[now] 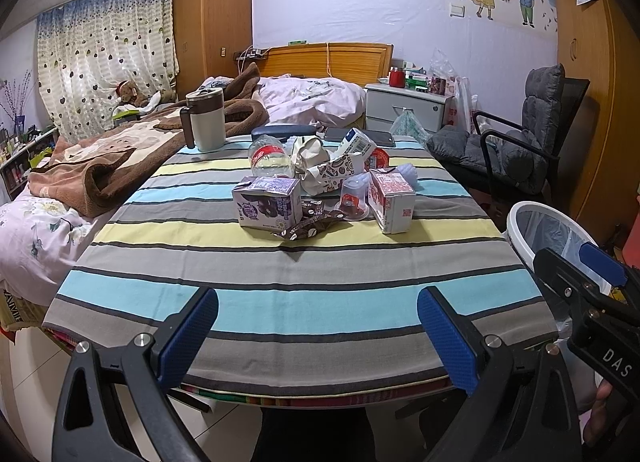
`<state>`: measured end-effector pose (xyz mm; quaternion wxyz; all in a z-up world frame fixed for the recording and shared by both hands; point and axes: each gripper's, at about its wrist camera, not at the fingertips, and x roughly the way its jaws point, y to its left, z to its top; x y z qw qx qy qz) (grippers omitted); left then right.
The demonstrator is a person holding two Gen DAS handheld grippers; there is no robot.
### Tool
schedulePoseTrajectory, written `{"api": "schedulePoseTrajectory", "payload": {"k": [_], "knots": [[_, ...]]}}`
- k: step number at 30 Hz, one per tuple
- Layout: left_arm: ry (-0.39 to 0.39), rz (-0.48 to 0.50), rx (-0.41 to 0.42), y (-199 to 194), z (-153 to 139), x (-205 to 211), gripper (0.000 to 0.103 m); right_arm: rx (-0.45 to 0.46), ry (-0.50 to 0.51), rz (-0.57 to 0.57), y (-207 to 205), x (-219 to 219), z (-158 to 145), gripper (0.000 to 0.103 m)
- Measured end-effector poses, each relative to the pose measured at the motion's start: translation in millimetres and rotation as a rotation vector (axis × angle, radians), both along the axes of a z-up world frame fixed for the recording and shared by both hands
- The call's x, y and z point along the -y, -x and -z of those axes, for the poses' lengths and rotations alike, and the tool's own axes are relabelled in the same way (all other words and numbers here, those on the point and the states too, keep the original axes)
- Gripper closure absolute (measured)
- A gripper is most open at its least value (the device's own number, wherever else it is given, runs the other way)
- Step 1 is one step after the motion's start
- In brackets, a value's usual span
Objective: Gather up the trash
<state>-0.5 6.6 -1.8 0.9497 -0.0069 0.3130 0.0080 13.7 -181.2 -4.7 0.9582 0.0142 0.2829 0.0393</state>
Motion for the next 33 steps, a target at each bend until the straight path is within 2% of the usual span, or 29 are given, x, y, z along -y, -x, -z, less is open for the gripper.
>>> {"api": "schedulePoseTrajectory", "payload": {"k": [19, 24, 33], "knots": [[0.015, -0.017, -0.029, -8.3, 3.1, -12.0, 0.002, -0.013, -0.003, 0.0, -8.2, -0.7, 0.1, 0.021], [0.101, -0.011, -0.07, -19.1, 9.0, -34.8, 0.002, -0.014, -0.009, -0.013, -20.1, -5.2, 3.2, 0.021], [0.134, -0.02, -0.115, -51.8, 15.4, -64.5, 0.002, -0.042, 0.001, -0.084, -56.3, -28.6, 9.1, 0.021]]}}
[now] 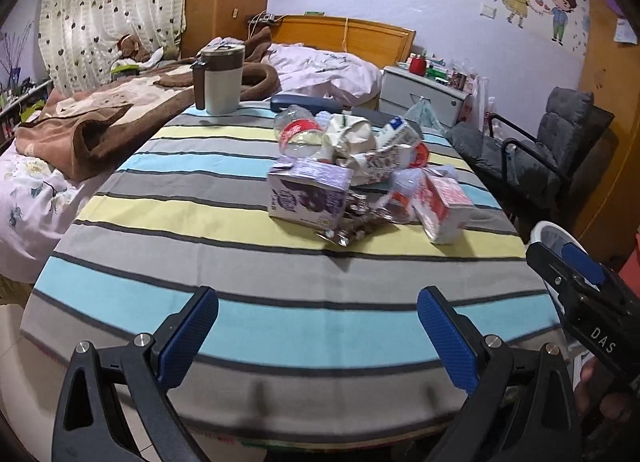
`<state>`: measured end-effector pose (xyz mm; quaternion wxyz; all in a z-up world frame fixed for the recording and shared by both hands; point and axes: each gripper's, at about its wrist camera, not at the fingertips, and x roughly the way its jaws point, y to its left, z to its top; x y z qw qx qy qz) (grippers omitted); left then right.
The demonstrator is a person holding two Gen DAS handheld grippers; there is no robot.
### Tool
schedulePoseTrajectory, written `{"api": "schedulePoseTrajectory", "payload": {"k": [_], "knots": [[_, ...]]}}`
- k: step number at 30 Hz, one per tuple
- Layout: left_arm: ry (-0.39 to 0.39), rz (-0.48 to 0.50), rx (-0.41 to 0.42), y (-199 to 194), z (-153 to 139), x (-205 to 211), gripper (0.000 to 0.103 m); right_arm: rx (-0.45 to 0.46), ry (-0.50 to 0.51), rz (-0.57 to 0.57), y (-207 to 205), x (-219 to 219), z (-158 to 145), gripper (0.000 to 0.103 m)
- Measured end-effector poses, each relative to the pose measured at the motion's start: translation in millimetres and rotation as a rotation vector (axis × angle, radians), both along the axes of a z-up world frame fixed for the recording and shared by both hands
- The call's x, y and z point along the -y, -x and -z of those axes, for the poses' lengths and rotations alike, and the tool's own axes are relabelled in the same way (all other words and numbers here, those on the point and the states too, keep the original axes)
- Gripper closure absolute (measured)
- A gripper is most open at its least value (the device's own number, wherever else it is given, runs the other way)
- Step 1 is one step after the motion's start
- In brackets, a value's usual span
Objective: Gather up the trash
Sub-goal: 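Grasp the pink-and-white milk carton with the right gripper while the left grasps the purple grid carton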
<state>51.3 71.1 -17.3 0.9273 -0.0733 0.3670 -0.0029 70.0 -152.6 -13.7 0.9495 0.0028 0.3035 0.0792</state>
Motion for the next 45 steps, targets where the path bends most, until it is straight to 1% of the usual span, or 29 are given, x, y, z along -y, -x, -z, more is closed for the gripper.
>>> {"api": "schedulePoseTrajectory", "payload": {"k": [4, 9, 11, 12, 13, 15, 16, 17, 18, 20, 21, 23, 24, 29, 33, 35, 38, 41, 43, 45], "knots": [[0.051, 0.009, -0.013, -17.2, 2.2, -13.4, 0.002, -0.029, -0.01, -0.033, -15.4, -8.3, 3.5, 0.021], [0.045, -0.003, -0.024, -38.7, 3.0, -24.5, 0.002, -0.057, -0.011, -0.062, -33.3, -18.0, 6.0, 0.021], [0.047, 0.002, -0.044, -48.4, 5.5, -28.8, 0.002, -0.071, -0.021, -0.072, -40.7, -19.8, 8.0, 0.021], [0.059, 0.012, -0.053, -52.2, 7.1, -31.8, 0.002, -0.08, -0.018, -0.075, -44.7, -20.9, 9.7, 0.023], [0.066, 0.019, -0.054, -55.0, 7.9, -34.3, 0.002, -0.08, -0.004, -0.074, -46.6, -23.2, 10.2, 0.026], [0.05, 0.028, -0.042, -58.1, 8.4, -36.3, 0.002, -0.077, 0.027, -0.094, -48.6, -29.2, 11.3, 0.027], [0.043, 0.026, -0.043, -59.7, 8.8, -37.3, 0.002, -0.099, 0.021, -0.102, -51.8, -30.0, 13.4, 0.03], [0.047, 0.029, -0.047, -61.4, 9.7, -38.3, 0.002, -0.113, 0.014, -0.102, -57.1, -30.7, 14.8, 0.034], [0.061, 0.034, -0.053, -63.3, 11.0, -39.9, 0.002, -0.122, 0.007, -0.103, -59.1, -30.9, 15.9, 0.036], [0.065, 0.044, -0.058, -67.1, 12.6, -40.0, 0.002, -0.137, 0.018, -0.098, -62.4, -32.9, 18.1, 0.043], [0.065, 0.048, -0.06, -69.2, 13.0, -39.7, 0.002, -0.142, 0.025, -0.098, -64.4, -33.3, 18.8, 0.046], [0.066, 0.058, -0.06, -74.2, 12.7, -37.5, 0.002, -0.153, 0.029, -0.094, -66.4, -33.0, 20.0, 0.059], [0.065, 0.063, -0.057, -76.9, 12.2, -36.2, 0.002, -0.153, 0.025, -0.092, -67.5, -31.9, 19.5, 0.063], [0.038, 0.076, -0.049, -90.3, 9.3, -30.9, 0.002, -0.151, 0.003, -0.089, -67.9, -26.9, 17.0, 0.063], [0.038, 0.114, -0.057, -99.9, 10.4, -25.0, 0.002, -0.139, -0.021, -0.071, -65.3, -18.7, 14.1, 0.063], [0.011, 0.11, -0.068, -105.0, 12.6, -20.8, 0.002, -0.127, -0.032, -0.068, -63.8, -15.1, 11.6, 0.063], [0.016, 0.117, -0.079, -113.2, 17.6, -18.8, 0.002, -0.123, -0.042, -0.065, -65.4, -14.6, 10.6, 0.063], [-0.013, 0.09, -0.089, -121.0, 23.3, -19.0, 0.002, -0.125, -0.048, -0.068, -66.5, -14.1, 11.2, 0.063], [0.011, 0.094, -0.11, -125.6, 27.2, -21.5, 0.002, -0.126, -0.048, -0.07, -67.1, -14.3, 11.9, 0.063], [0.026, 0.078, -0.117, -126.4, 30.0, -25.0, 0.005, -0.125, -0.051, -0.068, -67.9, -14.2, 12.7, 0.063]]}}
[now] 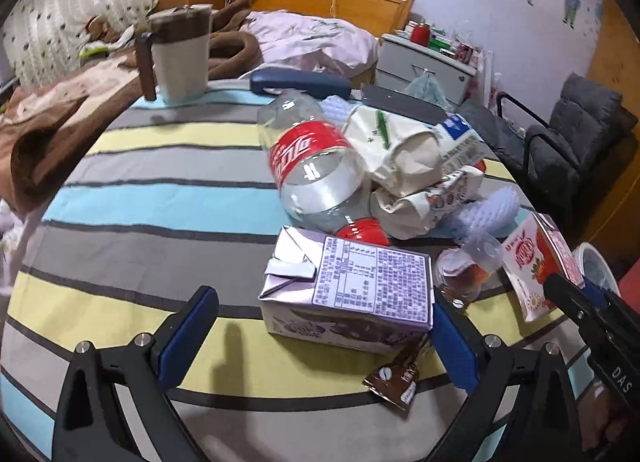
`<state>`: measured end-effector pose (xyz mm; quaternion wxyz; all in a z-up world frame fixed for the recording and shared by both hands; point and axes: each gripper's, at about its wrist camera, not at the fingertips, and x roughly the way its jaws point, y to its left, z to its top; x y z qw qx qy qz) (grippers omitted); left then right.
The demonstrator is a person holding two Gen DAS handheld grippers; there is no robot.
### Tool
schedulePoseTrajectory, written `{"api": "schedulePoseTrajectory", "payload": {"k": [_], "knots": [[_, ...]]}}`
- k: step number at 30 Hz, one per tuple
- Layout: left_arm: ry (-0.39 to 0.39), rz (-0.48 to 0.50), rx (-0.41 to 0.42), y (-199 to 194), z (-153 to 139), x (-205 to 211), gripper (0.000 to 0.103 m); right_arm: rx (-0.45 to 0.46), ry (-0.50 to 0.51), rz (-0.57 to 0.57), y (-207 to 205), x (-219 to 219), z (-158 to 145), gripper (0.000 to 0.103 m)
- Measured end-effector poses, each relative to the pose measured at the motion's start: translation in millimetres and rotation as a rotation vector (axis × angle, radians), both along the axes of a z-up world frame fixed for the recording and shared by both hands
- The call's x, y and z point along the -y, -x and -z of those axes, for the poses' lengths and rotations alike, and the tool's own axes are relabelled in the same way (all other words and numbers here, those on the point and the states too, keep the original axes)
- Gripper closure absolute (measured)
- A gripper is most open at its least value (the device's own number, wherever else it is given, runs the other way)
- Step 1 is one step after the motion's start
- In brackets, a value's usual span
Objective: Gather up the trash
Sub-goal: 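Grasp the pink-and-white milk carton with the right gripper while the left grasps the purple grid carton, then carry both held cartons over the white trash bin with both grippers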
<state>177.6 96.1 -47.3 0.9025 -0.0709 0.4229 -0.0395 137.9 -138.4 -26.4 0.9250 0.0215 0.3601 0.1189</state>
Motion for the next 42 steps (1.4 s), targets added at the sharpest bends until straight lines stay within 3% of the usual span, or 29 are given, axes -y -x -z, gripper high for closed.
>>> {"api": "schedulePoseTrajectory", "payload": {"k": [3, 7, 24, 42], "knots": [[-0.004, 0.006, 0.011, 2.2, -1.0, 0.8, 0.01, -0.003, -0.007, 0.003, -1.4, 1.1, 0.7, 0.063], [0.011, 0.03, 0.017, 2.9, -2.6, 3.7, 0.026, -0.008, -0.015, 0.003, -3.7, 2.5, 2.8, 0.063], [-0.003, 0.049, 0.08, 29.6, -31.0, 20.8, 0.026, 0.031, -0.036, 0.032, 10.1, 19.7, -9.6, 0.063], [0.004, 0.208, 0.166, 52.3, -71.4, 104.7, 0.026, 0.113, -0.023, 0.167, 39.4, 75.6, -35.9, 0.063]]}}
